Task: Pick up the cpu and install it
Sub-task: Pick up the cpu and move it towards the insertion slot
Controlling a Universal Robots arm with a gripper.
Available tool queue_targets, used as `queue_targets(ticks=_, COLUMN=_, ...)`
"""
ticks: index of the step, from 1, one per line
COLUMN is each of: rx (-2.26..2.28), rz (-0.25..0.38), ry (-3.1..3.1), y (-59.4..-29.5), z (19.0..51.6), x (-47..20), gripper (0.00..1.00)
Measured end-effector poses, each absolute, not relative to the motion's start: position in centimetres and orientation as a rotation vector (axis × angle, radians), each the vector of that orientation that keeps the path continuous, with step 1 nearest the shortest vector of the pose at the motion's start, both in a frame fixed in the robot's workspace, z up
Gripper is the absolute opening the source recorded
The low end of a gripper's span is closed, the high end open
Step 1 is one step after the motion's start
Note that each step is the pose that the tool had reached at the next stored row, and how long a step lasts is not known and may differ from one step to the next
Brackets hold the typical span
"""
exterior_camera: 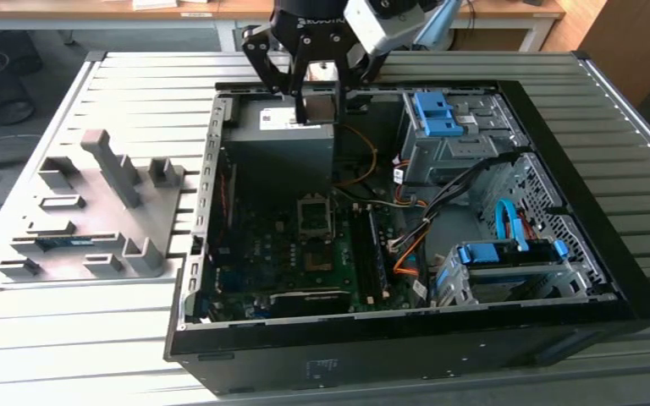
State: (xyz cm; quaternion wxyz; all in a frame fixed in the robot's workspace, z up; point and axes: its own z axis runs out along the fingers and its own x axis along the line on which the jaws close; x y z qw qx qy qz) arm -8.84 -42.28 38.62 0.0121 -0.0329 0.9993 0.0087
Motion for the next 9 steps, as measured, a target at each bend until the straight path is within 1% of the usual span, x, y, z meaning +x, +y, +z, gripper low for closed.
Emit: queue_targets(ticks=9, rx=-0.103, rz=0.027, ry=3.116, y=-42.75, z=38.47, x=-8.84, gripper=0.47)
